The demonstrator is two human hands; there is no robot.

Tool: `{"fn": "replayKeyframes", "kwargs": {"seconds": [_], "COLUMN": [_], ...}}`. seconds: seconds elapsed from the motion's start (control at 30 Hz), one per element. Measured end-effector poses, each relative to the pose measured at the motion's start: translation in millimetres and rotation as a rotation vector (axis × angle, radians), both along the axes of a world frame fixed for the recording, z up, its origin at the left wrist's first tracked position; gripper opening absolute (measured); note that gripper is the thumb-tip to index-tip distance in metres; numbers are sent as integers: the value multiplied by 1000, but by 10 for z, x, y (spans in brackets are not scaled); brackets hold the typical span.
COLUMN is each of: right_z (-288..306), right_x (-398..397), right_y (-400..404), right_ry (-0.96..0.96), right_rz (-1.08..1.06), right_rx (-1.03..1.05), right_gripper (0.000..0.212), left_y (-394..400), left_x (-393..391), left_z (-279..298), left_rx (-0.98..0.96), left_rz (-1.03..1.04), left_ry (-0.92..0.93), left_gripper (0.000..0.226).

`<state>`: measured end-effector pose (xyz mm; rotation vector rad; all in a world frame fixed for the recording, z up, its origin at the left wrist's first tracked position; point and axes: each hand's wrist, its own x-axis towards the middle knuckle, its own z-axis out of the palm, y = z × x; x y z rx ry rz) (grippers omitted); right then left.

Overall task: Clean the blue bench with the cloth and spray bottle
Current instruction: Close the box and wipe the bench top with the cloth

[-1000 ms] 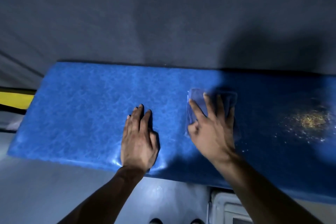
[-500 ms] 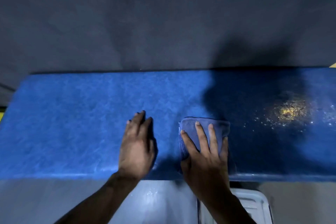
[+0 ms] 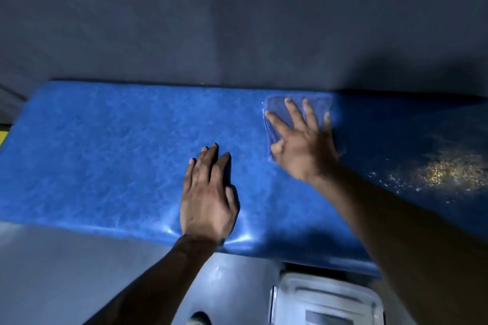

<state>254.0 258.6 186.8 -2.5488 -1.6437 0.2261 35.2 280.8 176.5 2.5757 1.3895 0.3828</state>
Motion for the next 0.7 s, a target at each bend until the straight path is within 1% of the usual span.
{"fn": "replayKeyframes", "kwargs": {"seconds": [0.03,0.1,0.27,0.47,0.6,0.7], "right_z": [0,-11,4,41,66,53], "right_x": [88,184,93,-147,-341,-429], "right_y": [74,177,49,-687,-1282,-1665], "right_ry": [26,60,85,5,0,-10], "right_rz": [-8,-33,-53,-61,-83,-90], "right_rx": [-31,-78,-56,-20,25,102], "right_gripper": [82,77,70,73,76,74], "left_y": [-3,-3,-19,-30,-115,-340], "left_x": [4,13,23,31,165,446], "left_z": [1,-6,7,24,-6,-23], "left_rx": [2,8,2,-29,-49,-60], "left_rz": [6,6,8,18,120,58], "left_ry": [3,15,28,-34,-180,-215], "left_gripper": [63,64,63,57,35,34]}}
